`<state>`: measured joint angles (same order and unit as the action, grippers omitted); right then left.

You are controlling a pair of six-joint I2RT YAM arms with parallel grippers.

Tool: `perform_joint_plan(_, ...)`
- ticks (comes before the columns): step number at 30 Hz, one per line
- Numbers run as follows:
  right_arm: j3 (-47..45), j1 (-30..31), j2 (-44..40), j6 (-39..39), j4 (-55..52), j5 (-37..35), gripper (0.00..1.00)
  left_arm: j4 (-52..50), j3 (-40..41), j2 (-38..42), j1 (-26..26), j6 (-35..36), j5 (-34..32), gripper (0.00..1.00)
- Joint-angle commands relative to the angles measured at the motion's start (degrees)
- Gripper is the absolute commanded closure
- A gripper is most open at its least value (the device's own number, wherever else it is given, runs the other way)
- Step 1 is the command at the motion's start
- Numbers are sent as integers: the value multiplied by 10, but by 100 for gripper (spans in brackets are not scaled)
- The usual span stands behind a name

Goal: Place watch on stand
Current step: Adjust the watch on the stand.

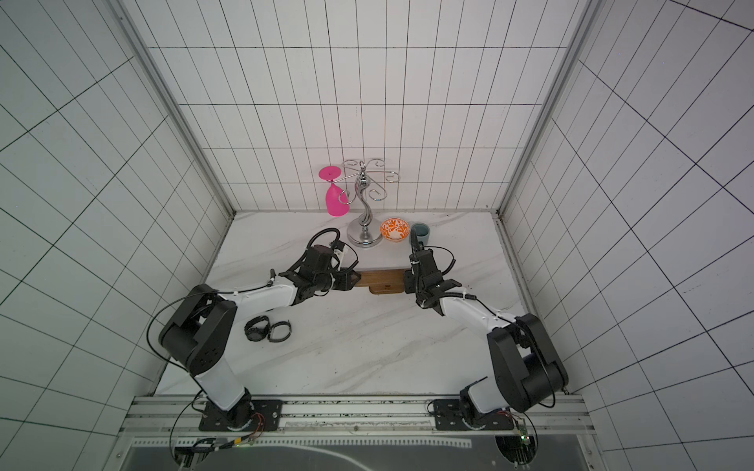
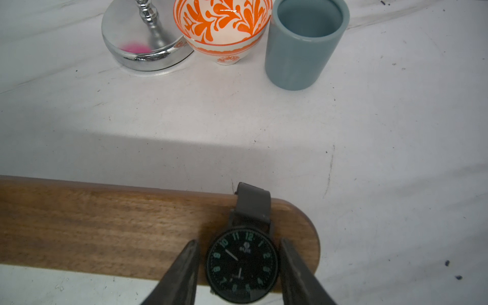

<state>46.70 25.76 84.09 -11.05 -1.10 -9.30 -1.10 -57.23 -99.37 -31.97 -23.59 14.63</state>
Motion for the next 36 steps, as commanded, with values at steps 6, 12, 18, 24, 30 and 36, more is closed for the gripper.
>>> perform_joint_plan(6, 73, 37, 21, 22, -12, -4, 51, 3, -25, -14, -4, 1, 0, 58)
perform_joint_plan(12, 91, 60, 37, 22, -12, 1, 53, -3, -31, -19, -4, 3, -1, 58)
perform_joint_plan(18, 111, 66, 57, 21, -16, -1, 56, -14, -35, -20, -2, 7, -8, 57)
perform_joint_plan(24, 126, 67, 62, 22, -32, -10, 53, -27, -38, -15, -1, 10, -16, 53)
perform_joint_plan(30, 133, 67, 32, 25, -65, -28, 32, -53, -30, 18, 2, 6, -50, 42)
perform_joint_plan(36, 102, 66, -46, 6, -98, -34, 23, -66, 32, 115, 0, -19, -89, 36)
